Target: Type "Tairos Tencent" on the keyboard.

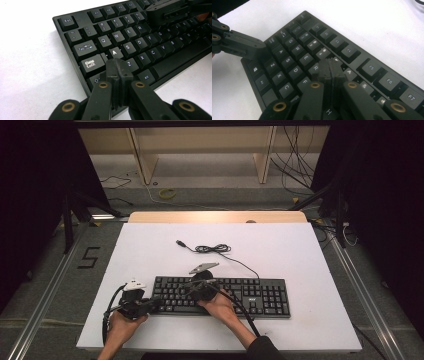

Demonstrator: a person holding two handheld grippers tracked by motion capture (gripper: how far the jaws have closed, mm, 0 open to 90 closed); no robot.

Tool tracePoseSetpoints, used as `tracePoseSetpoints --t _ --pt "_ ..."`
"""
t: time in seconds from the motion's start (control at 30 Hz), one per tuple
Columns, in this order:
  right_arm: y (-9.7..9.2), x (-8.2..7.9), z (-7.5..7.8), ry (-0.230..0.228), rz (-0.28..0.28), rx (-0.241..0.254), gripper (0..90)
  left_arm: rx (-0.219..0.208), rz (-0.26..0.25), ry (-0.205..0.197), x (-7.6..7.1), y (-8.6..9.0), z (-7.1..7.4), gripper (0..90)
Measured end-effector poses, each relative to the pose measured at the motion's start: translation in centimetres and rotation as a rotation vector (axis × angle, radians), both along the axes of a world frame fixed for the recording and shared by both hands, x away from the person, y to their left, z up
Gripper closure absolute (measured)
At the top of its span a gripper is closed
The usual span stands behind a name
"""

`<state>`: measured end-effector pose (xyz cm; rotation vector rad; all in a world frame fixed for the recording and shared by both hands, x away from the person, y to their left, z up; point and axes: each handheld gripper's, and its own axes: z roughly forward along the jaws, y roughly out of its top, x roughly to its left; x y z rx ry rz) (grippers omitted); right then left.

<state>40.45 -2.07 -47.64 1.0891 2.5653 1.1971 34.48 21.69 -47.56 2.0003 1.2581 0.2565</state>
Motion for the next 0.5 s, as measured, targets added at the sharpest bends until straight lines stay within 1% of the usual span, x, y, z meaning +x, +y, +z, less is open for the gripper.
tracePoseSetpoints --t 0.5 --pt "-0.01 0.03 -0.03 0.000 0.001 -0.002 90.0 -0.005 0.003 0.004 0.06 0.01 -0.07 88.9"
